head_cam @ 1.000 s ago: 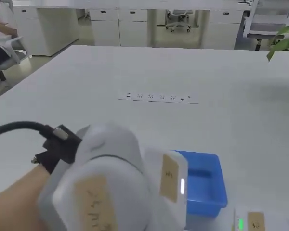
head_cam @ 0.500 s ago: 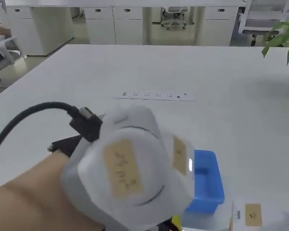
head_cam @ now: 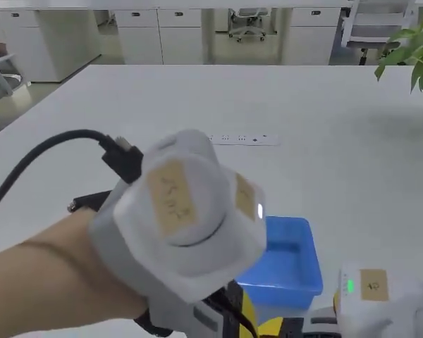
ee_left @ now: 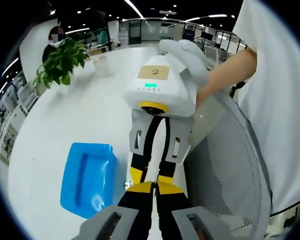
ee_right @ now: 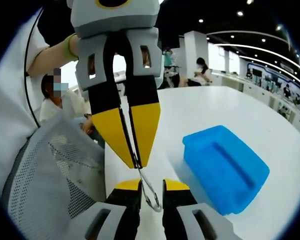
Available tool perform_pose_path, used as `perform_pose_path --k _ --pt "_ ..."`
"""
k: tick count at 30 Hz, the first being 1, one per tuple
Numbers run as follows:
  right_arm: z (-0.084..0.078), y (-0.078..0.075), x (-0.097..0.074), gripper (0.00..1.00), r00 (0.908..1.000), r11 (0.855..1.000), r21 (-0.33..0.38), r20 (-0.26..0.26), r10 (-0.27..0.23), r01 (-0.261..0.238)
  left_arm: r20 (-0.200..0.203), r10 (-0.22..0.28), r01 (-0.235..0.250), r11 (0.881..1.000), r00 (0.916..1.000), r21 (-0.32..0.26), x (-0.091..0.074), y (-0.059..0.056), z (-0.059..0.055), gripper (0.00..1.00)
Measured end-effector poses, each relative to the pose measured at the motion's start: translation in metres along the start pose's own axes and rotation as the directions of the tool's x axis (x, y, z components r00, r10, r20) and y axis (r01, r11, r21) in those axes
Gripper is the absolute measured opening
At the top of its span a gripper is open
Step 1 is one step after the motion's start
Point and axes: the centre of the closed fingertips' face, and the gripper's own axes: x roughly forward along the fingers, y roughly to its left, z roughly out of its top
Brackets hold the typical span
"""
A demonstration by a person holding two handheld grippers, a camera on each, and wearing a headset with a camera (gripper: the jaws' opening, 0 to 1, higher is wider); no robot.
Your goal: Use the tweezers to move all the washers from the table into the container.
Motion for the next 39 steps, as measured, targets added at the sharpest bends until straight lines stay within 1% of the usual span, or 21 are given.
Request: perform_pose_path --k 3,5,7,9,13,15,18,19,21,22,25,27,29,30,31,32,33,35,37,38,39 --pt "-0.007 0.004 0.002 0.05 0.9994 1.0 0.005 -0.016 0.031 -0.031 0.016 0.019 -0.019 1.0 0.9997 -0.014 0.0 0.003 0.0 0.0" --pt "-0.006 0.002 0.002 0.05 0.9998 1.0 -0.005 -0.009 0.016 -0.016 0.04 0.031 -0.03 0.999 0.9987 -0.019 0.002 0.005 -0.001 0.0" --pt "-0.007 0.0 0.0 0.04 0.9998 1.0 -0.006 -0.012 0.016 -0.016 0.068 0.064 -0.06 0.996 0.9956 -0.068 0.003 0.007 -0.002 0.0" --pt "-0.008 -0.002 -0.002 0.03 0.9998 1.0 0.0 -0.011 0.018 -0.018 0.11 0.093 -0.079 0.988 0.9896 -0.131 0.004 0.006 -0.004 0.07" --pt "-0.008 -0.004 -0.003 0.03 0.9998 0.999 0.046 0.006 0.017 -0.017 0.207 0.171 -0.11 0.955 0.9634 -0.277 0.0 0.001 -0.009 0.23" --pt "-0.008 -0.008 -0.004 0.03 0.9998 0.997 0.075 0.018 0.008 -0.009 0.255 0.228 -0.131 0.928 0.9396 -0.349 -0.005 -0.002 -0.012 0.28" --pt "-0.008 -0.012 -0.005 0.03 0.9993 0.991 0.136 0.038 0.002 -0.007 0.305 0.325 -0.163 0.876 0.8953 -0.455 -0.013 -0.002 -0.019 0.37" --pt "-0.008 -0.013 -0.005 0.03 0.9991 0.989 0.15 0.042 0.001 -0.007 0.307 0.36 -0.179 0.854 0.881 -0.488 -0.017 -0.004 -0.025 0.39" --pt "-0.008 -0.015 -0.005 0.02 0.9986 0.981 0.192 0.053 0.003 -0.014 0.3 0.417 -0.222 0.828 0.858 -0.515 -0.022 -0.004 -0.032 0.43" --pt "-0.008 -0.017 -0.005 0.02 0.9982 0.976 0.219 0.06 -0.003 -0.011 0.305 0.461 -0.245 0.803 0.8333 -0.544 -0.027 -0.004 -0.036 0.45" --pt "-0.008 -0.019 -0.005 0.02 0.9969 0.96 0.278 0.079 0.0 -0.022 0.304 0.55 -0.282 0.738 0.7781 -0.614 -0.036 -0.004 -0.044 0.5" --pt "-0.008 -0.02 -0.005 0.02 0.9958 0.94 0.341 0.091 -0.006 -0.025 0.304 0.603 -0.301 0.697 0.7373 -0.651 -0.041 -0.004 -0.049 0.55" --pt "-0.008 -0.024 -0.006 0.02 0.9946 0.919 0.393 0.103 -0.015 -0.027 0.292 0.644 -0.324 0.662 0.7076 -0.676 -0.045 -0.003 -0.054 0.61" --pt "-0.008 -0.025 -0.007 0.02 0.9939 0.909 0.416 0.109 -0.018 -0.029 0.284 0.671 -0.346 0.643 0.6853 -0.683 -0.047 -0.001 -0.058 0.64" --pt "-0.006 -0.027 -0.009 0.02 0.9909 0.891 0.452 0.133 -0.023 -0.04 0.277 0.687 -0.357 0.628 0.672 -0.691 -0.048 0.0 -0.06 0.67" --pt "-0.004 -0.027 -0.01 0.02 0.988 0.879 0.474 0.153 -0.02 -0.055 0.265 0.713 -0.369 0.6 0.6488 -0.71 -0.05 0.002 -0.064 0.68" --pt "-0.002 -0.028 -0.012 0.02 0.9841 0.862 0.502 0.176 -0.022 -0.07 0.264 0.729 -0.377 0.586 0.6309 -0.717 -0.052 0.004 -0.066 0.69" --pt "0.002 -0.034 -0.02 0.02 0.9746 0.822 0.561 0.221 -0.035 -0.098 0.263 0.743 -0.399 0.582 0.6153 -0.709 -0.055 0.007 -0.068 0.71" --pt "0.003 -0.037 -0.024 0.03 0.9723 0.814 0.571 0.23 -0.038 -0.104 0.266 0.776 -0.426 0.558 0.5724 -0.712 -0.063 0.015 -0.069 0.74" --pt "0.004 -0.039 -0.027 0.03 0.9711 0.808 0.579 0.235 -0.04 -0.107 0.285 0.791 -0.408 0.543 0.541 -0.734 -0.068 0.017 -0.067 0.75" --pt "0.005 -0.04 -0.029 0.03 0.9706 0.808 0.58 0.237 -0.042 -0.107 0.288 0.799 -0.403 0.534 0.5276 -0.744 -0.071 0.018 -0.067 0.76"
